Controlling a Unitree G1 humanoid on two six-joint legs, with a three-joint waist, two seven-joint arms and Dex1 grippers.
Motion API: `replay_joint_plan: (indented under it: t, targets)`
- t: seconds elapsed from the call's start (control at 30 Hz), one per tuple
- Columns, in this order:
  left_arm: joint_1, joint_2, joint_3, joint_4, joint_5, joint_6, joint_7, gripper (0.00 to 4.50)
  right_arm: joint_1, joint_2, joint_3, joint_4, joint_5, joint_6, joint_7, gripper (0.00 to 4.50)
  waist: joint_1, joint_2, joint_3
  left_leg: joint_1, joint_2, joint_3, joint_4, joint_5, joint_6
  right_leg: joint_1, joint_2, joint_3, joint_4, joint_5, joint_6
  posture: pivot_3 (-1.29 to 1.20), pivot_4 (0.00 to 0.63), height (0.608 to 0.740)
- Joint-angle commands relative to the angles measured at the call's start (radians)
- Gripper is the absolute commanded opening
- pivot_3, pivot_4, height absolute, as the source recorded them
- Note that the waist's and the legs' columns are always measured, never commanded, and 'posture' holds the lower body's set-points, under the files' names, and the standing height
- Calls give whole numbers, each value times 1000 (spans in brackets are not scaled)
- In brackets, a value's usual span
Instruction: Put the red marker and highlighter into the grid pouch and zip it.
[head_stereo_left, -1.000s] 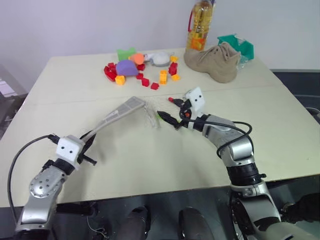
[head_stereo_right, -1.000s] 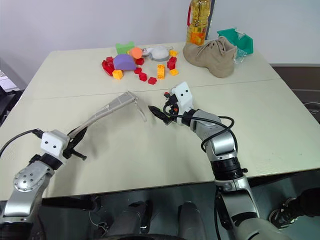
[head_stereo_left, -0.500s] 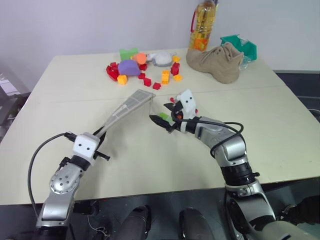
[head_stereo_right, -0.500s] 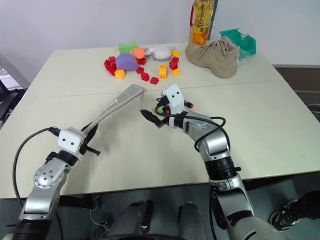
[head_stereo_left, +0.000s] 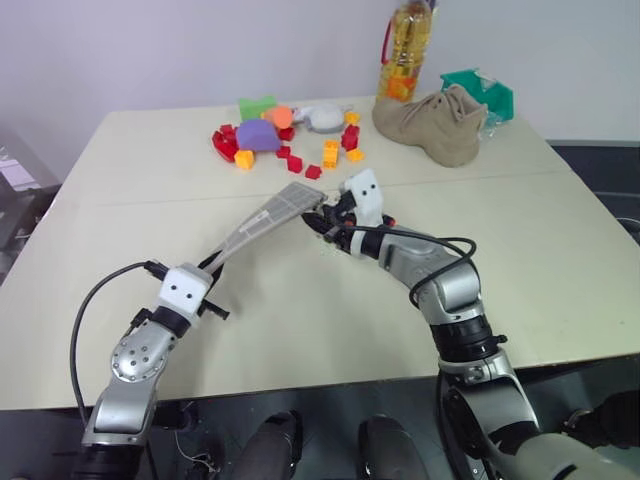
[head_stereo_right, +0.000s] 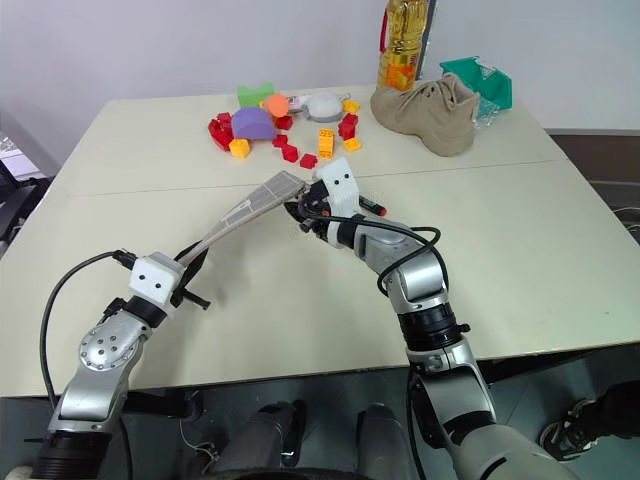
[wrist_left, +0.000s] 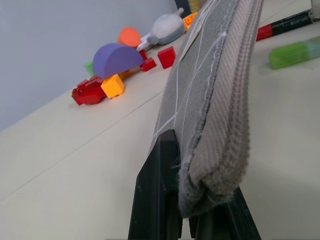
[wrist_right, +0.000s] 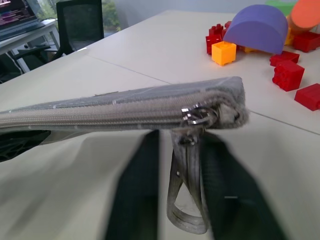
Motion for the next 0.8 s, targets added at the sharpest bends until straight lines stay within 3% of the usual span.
replay_joint_plan:
  t: [0.03,0.23,0.53,0.8]
  targets:
    - [-16,-2,-1,-28,18,-7,10,0,-25,-8,36,-44,-12,-11,17,24,0,0,0,0,0,0,0,0,0,0,0,0,0,0,0,0,150,740]
    - [-31,-14,-22,-45,48,18,21,0,-19,-63,200,-115,-93,-35,85,24,-1,0,0,0,0,0,0,0,0,0,0,0,0,0,0,0,150,740]
    - [-52,-34,-75,-71,84,42,16,0,-66,-16,353,-148,-137,-32,148,24,-2,0,0,0,0,0,0,0,0,0,0,0,0,0,0,0,150,740]
    - [-36,-18,-84,-91,83,26,-11,0,-102,29,373,-137,-158,-27,153,24,1,0,0,0,0,0,0,0,0,-1,0,0,0,0,0,0,150,740]
